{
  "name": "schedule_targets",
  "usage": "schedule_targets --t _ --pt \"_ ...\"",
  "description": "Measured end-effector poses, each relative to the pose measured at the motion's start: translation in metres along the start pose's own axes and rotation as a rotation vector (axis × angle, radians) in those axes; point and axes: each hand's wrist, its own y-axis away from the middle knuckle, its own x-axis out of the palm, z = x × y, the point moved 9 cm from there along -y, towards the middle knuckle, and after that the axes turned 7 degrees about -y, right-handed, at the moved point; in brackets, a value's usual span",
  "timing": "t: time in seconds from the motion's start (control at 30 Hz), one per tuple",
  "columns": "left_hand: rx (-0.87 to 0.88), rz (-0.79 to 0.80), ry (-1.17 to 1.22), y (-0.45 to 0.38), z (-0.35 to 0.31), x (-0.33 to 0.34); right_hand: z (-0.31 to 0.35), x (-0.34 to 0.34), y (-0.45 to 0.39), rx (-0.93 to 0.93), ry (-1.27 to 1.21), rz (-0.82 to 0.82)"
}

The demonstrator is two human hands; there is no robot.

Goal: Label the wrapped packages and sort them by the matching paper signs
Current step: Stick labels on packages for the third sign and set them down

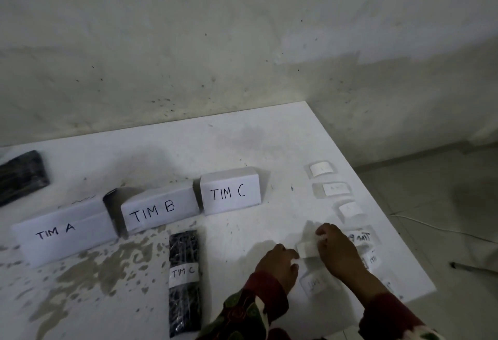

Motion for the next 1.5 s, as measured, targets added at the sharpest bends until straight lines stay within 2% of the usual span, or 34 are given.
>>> schedule_targets --t 0.2,0.53,0.7,0.83,0.97,1.13,1.2,1.4,1.5 --pt "-0.02 -0.054 0.209 0.01 0.008 -0.005 0.009 0.01 -0.001 -0.059 0.216 0.095" --pt "-0.056 -0.13 0.349 0.02 0.02 -0.02 0.024 -0.007 0.004 -0.078 0.239 -0.07" --pt "-0.063 -0.292 0.472 0.029 0.025 -0.046 0.059 -0.015 0.014 -0.131 0.034 -0.103" --pt "-0.09 -0.399 0.57 0.037 0.033 -0.07 0.095 -0.006 0.026 -0.172 -0.191 -0.032" --pt "-0.148 -0.379 0.679 0.049 0.045 -0.083 0.121 0.01 0.038 -0.181 -0.47 0.046" --pt "-0.263 -0.353 1.037 0.074 0.079 -0.096 0.157 0.041 0.05 -0.139 -0.664 0.194" --pt "-0.29 -0.374 1.11 0.085 0.097 -0.107 0.173 0.049 0.053 -0.108 -0.763 0.212" --pt "-0.394 -0.417 1.319 0.122 0.161 -0.133 0.211 0.075 0.063 -0.102 -0.765 0.065" --pt "-0.474 -0.381 1.346 0.136 0.194 -0.137 0.234 0.106 0.067 -0.059 -0.794 0.174"
